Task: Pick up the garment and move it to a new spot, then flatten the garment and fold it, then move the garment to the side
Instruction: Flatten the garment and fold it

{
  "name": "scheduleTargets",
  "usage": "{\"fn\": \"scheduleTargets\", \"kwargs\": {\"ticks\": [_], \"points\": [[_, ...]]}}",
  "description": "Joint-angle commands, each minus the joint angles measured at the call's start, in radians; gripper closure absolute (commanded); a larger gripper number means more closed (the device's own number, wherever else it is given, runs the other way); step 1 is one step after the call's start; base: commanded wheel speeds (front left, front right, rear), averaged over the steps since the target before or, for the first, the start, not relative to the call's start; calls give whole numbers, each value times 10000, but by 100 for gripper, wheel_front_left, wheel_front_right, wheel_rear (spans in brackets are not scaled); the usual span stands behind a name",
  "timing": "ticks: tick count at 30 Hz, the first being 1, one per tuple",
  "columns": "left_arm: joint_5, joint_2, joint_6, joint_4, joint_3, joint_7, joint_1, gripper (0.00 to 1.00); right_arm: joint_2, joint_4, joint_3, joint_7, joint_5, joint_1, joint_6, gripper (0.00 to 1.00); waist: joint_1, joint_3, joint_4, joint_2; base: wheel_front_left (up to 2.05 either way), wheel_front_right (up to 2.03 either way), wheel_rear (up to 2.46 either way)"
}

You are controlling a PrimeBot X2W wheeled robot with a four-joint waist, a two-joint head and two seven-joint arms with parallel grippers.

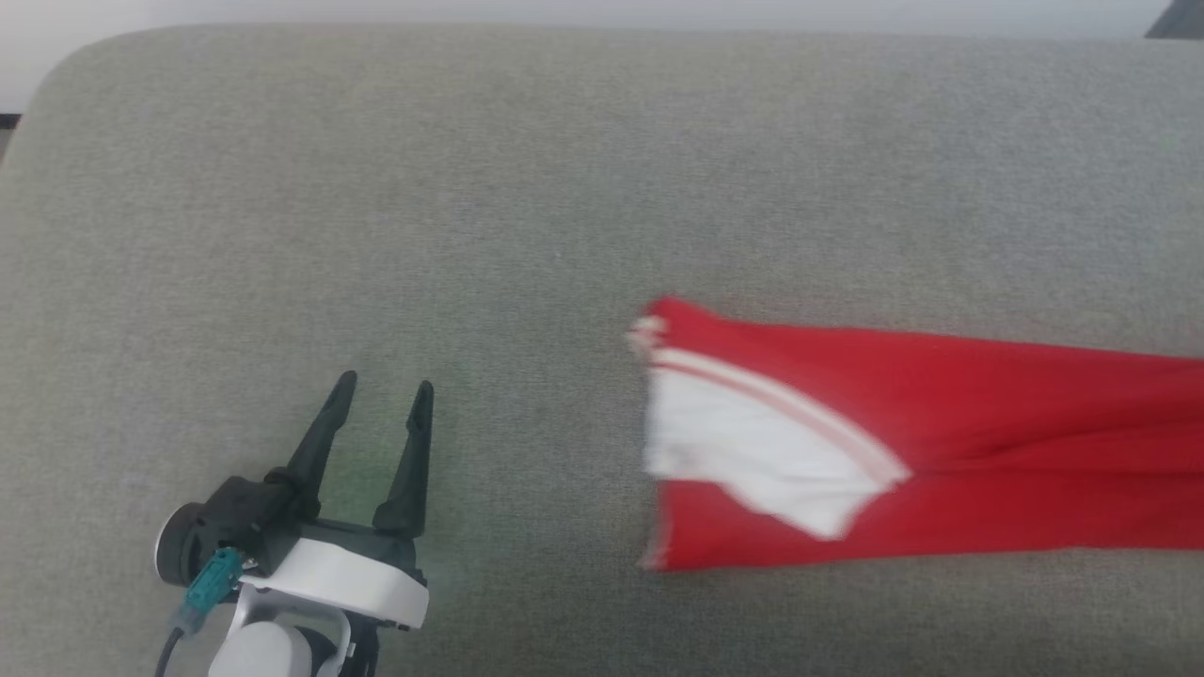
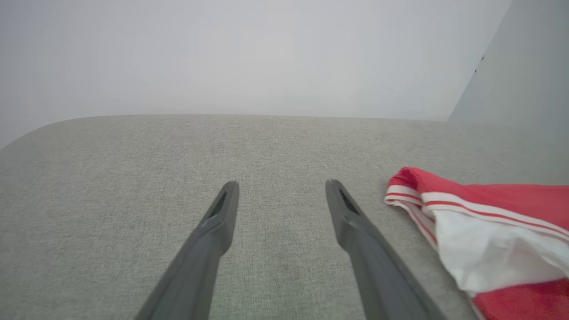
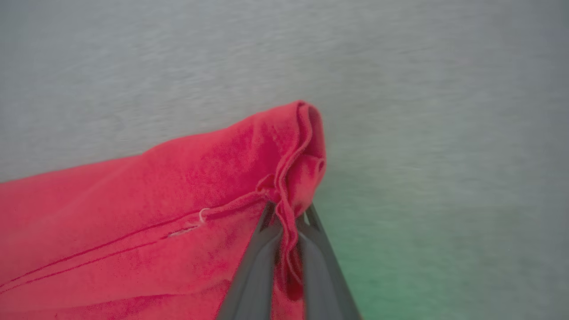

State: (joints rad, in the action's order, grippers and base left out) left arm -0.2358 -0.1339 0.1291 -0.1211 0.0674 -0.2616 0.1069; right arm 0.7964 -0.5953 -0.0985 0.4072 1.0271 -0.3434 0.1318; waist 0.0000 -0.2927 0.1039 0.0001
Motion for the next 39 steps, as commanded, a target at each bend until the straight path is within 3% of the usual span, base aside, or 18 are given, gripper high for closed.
{"fn": "scheduleTargets", "kwargs": {"ticks": [1, 4, 9, 14, 23, 28, 33, 39], "points": [[60, -33, 8, 2, -65, -43, 81, 0, 196, -228, 168, -205, -182, 7, -21, 100, 0, -52, -101, -1, 0, 0, 0], [109, -17, 11, -1, -154, -43, 183, 0, 738, -1147, 667, -790, -906, 146, -20, 100, 0, -61, -224, -1, 0, 0, 0], [114, 43, 12, 38, -283, -43, 52, 0, 668, -1526, 1282, -1177, -1039, 24, -14, 100, 0, 94, -421, -1, 0, 0, 0], [95, 79, 13, -14, -236, -43, -106, 0, 218, -169, 922, -835, -932, 410, -10, 100, 0, 298, -486, -1, 0, 0, 0], [8, 194, 14, -16, -64, -44, -223, 0, -438, 4064, -481, 555, -1113, 1094, -10, 100, 0, 493, -154, -1, 0, 0, 0], [-35, 310, 14, -52, 121, -44, -143, 0, -1154, 5704, -1222, 1524, -1545, 938, -10, 100, 0, 462, 232, -1, 0, 0, 0], [-133, 343, 13, -152, 330, -44, 65, 0, -1868, 6365, -1846, 2292, -1923, 601, -10, 100, 0, 334, 672, -1, 0, 0, 0], [-175, 448, 15, -209, 465, -44, 290, 0, -2385, 5926, -2372, 2440, -2380, 101, -10, 100, 0, 139, 1043, -1, 0, 0, 0]]}}
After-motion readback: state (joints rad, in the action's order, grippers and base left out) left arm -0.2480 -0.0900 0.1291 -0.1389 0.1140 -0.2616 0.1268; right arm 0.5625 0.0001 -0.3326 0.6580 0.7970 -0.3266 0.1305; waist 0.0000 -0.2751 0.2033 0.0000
